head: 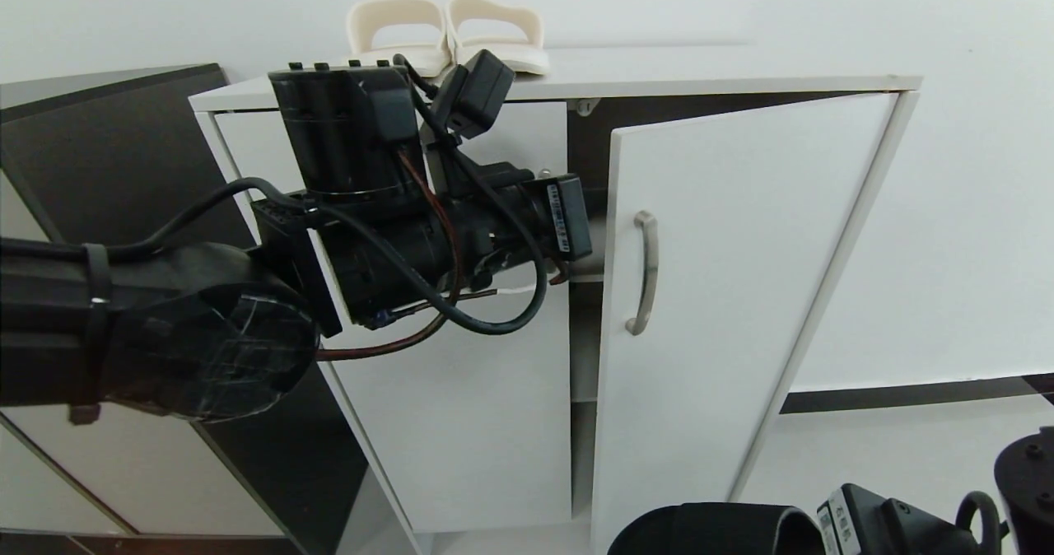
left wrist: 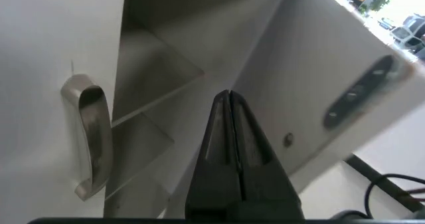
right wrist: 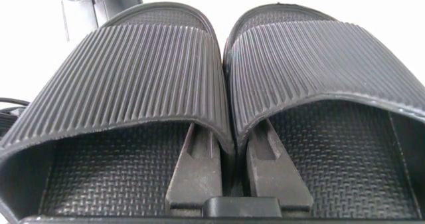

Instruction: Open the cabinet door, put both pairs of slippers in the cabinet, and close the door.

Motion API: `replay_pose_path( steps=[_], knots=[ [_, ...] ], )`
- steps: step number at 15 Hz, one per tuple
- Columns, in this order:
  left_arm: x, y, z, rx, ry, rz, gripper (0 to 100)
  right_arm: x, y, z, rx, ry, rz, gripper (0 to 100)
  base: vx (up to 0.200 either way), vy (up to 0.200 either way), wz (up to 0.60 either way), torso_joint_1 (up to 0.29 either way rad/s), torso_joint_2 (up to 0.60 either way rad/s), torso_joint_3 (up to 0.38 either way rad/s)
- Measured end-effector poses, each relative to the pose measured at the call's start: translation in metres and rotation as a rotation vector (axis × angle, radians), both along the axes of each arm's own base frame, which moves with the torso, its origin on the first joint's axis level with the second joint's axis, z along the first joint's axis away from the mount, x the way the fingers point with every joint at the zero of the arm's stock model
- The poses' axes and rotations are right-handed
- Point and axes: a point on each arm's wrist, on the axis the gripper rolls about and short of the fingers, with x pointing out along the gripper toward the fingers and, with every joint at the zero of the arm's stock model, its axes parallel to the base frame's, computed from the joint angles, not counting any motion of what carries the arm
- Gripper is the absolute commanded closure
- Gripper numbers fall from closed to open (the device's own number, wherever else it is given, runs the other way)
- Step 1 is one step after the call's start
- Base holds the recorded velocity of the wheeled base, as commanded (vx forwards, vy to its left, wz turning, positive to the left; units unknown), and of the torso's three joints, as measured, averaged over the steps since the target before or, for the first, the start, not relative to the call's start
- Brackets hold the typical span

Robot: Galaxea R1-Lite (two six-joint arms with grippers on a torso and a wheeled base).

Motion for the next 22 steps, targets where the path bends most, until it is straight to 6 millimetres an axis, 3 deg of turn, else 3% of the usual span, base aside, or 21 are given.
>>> replay_pose_path(
  steps=[6, 11, 14, 16, 18, 20, 22],
  knots=[
    [-0.002, -0.009, -0.011, 0.026, 0.019, -0.009, 100, -0.001, 0.004, -0.005, -0.022, 0.017, 0.018, 100, -0.167, 0.000, 0.00, 0.003, 0.00, 0.000],
    [-0.049, -0.046, -0.013, 0.057, -0.012, -0.110, 100, -0.016, 0.011, -0.007, -0.029, 0.019, 0.108, 100, -0.200, 0.000, 0.00, 0.000, 0.00, 0.002],
    [-0.057, -0.050, -0.010, 0.028, -0.018, -0.135, 100, -0.016, 0.012, -0.006, -0.024, 0.018, 0.109, 100, -0.200, 0.000, 0.00, 0.001, 0.00, 0.004],
    [-0.050, -0.043, -0.008, -0.012, -0.033, -0.090, 100, -0.012, 0.015, -0.004, -0.030, 0.005, 0.064, 100, -0.100, 0.000, 0.00, 0.004, 0.00, 0.001],
    [-0.038, -0.022, -0.006, -0.013, -0.034, 0.037, 100, 0.000, 0.023, -0.002, -0.034, -0.012, -0.101, 100, 0.000, 0.000, 0.00, 0.000, 0.00, 0.000],
    [-0.035, 0.015, -0.004, 0.000, -0.022, 0.190, 100, 0.018, 0.038, 0.000, 0.021, -0.022, -0.298, 100, 0.000, 0.000, 0.00, 0.000, 0.00, 0.000],
    [-0.053, 0.056, -0.002, 0.036, 0.012, 0.349, 100, 0.040, 0.051, -0.006, 0.016, -0.069, -0.485, 100, 0.000, 0.000, 0.00, 0.000, 0.00, 0.000]
  ],
)
